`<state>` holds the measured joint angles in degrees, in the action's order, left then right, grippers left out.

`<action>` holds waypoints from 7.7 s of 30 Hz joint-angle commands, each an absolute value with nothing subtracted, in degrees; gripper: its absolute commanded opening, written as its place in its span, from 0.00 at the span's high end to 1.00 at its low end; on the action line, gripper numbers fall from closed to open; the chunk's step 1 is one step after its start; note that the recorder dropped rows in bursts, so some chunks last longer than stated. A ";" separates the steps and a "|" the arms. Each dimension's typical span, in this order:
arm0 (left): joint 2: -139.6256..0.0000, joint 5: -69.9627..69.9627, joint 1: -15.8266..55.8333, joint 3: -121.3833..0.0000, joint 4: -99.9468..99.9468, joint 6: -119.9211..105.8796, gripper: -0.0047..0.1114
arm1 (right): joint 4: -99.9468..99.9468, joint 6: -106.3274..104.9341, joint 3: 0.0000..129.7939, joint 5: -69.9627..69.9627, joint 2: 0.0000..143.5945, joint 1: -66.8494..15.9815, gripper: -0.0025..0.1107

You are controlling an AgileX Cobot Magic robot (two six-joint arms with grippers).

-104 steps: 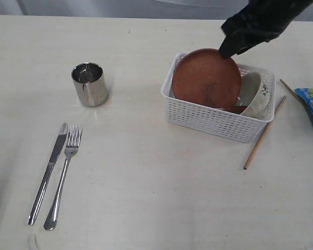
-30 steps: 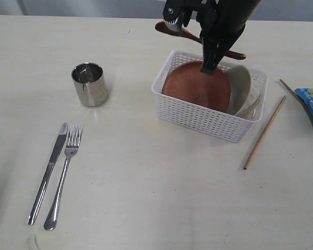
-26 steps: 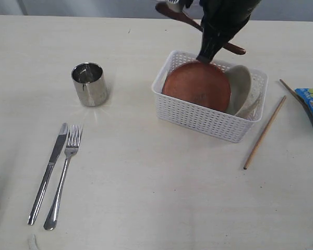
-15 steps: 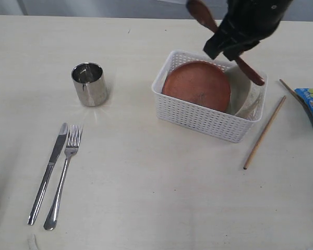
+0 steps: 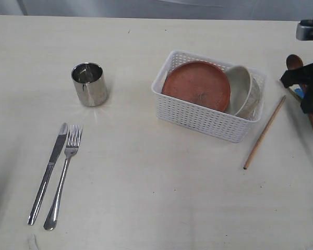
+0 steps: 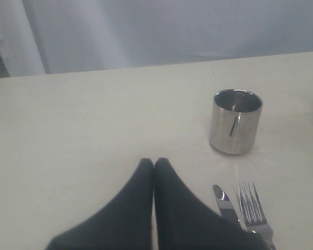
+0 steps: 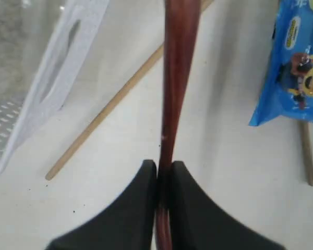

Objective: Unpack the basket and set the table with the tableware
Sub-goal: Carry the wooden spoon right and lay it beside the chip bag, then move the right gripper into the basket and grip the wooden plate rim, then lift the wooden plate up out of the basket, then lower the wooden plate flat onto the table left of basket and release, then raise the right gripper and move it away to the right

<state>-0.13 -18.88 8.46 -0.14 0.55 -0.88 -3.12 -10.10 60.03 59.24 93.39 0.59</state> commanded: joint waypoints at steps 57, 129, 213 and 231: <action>0.00 -18.41 8.79 0.00 0.41 -0.63 0.96 | 0.00 -7.93 81.56 58.67 109.14 -20.26 0.57; 0.00 -18.41 8.79 0.00 0.41 -0.63 0.96 | -7.59 -9.41 83.90 64.65 84.51 -22.29 0.98; 0.00 -18.41 8.79 0.00 0.41 -0.63 0.96 | 7.33 6.22 69.88 58.66 93.99 10.61 0.43; 0.00 -18.41 8.79 0.00 0.41 -0.63 0.96 | 12.10 6.94 68.53 51.92 107.71 6.31 0.41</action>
<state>-0.13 -18.88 8.46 -0.14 0.55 -0.88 9.09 5.37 68.80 53.13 106.94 7.54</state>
